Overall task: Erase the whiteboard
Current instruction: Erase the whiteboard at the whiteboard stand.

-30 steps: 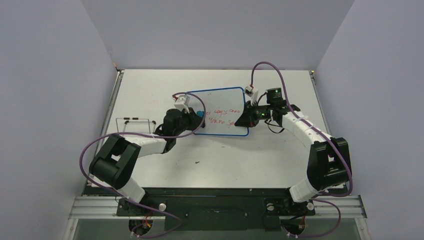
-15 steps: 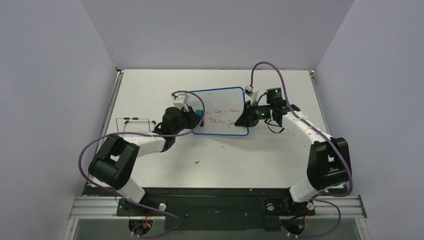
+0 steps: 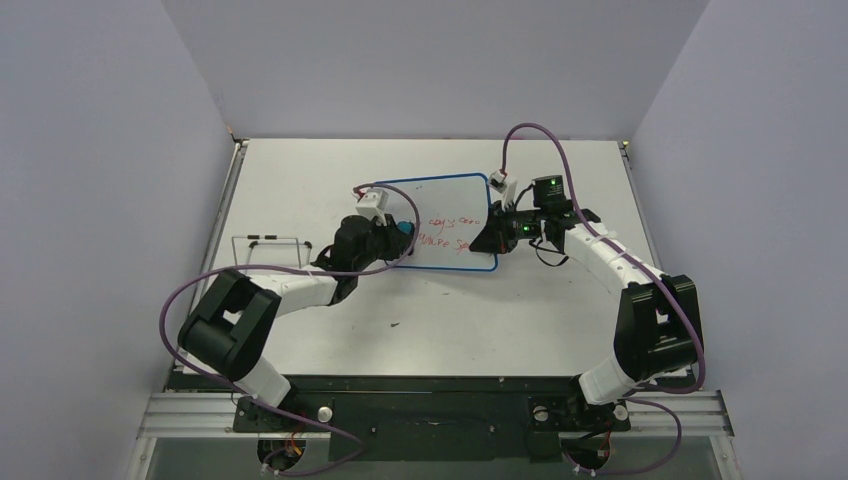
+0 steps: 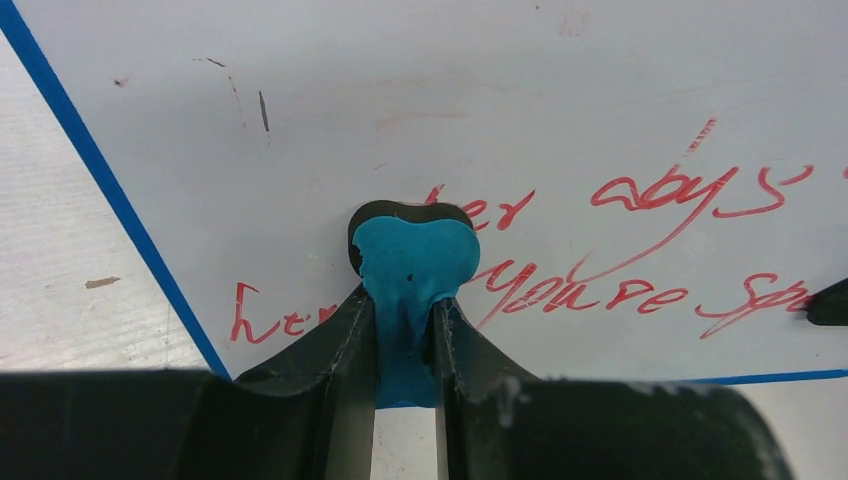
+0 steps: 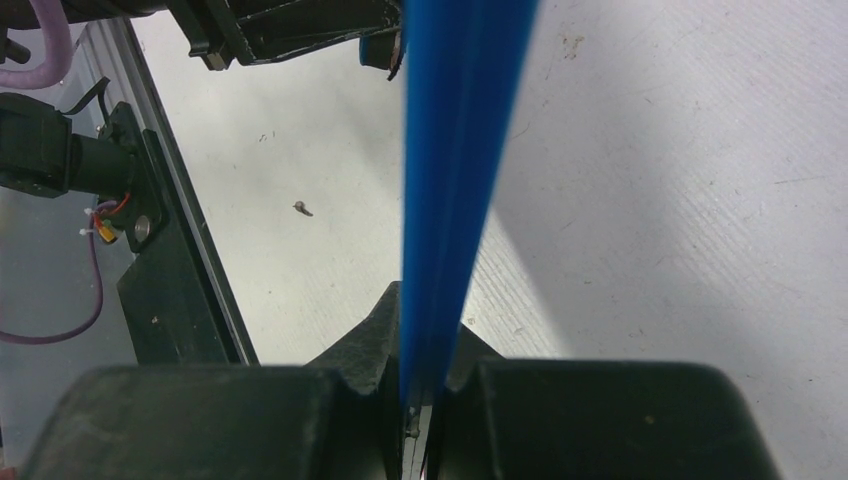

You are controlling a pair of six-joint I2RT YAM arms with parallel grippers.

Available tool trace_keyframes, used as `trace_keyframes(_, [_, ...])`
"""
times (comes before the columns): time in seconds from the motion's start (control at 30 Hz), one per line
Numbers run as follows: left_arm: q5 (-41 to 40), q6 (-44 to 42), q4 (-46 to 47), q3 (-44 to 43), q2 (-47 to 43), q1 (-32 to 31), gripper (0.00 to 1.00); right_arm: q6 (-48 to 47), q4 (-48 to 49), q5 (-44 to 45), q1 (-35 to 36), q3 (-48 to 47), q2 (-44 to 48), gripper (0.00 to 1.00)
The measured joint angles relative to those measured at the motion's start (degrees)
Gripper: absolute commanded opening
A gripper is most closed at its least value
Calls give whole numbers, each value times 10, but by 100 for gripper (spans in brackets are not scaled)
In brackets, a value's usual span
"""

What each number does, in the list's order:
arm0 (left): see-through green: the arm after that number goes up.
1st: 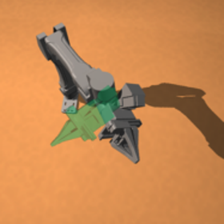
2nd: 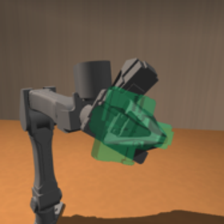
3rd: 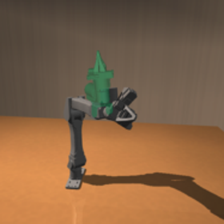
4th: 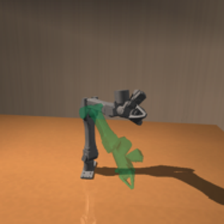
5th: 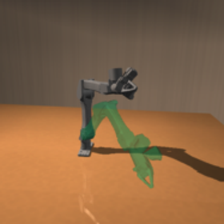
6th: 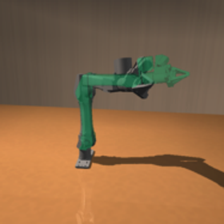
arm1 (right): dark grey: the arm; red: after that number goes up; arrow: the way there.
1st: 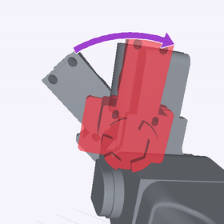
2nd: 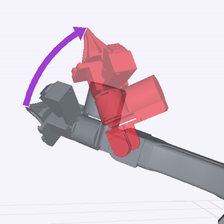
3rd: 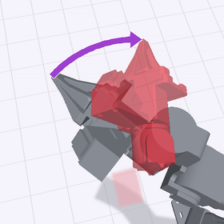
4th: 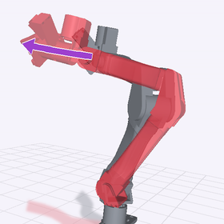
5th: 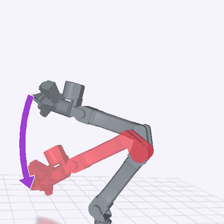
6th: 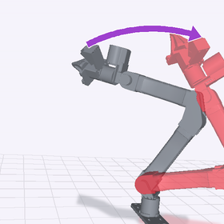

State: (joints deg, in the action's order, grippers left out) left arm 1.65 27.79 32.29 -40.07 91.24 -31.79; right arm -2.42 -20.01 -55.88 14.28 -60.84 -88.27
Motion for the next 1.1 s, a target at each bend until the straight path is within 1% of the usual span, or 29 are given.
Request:
trace_keyframes(0.2, [-8,5,-42,-28,0,15,0,-1,6,4,0,0,0,0])
trace_keyframes(0.4, [-12,7,-52,-41,1,31,0,-3,6,4,0,0,0,0])
trace_keyframes(0.57, [-10,5,-51,-41,1,24,0,-3,6,4,0,0,0,0])
trace_keyframes(0.83, [-24,1,-42,-41,1,-23,0,1,5,5,0,0,0,0])
trace_keyframes(1.0, [-27,5,-43,-42,1,-17,0,1,7,6,0,0,0,0])
trace_keyframes(1.1, [-25,12,-43,-42,1,-1,0,1,7,6,0,0,0,0])
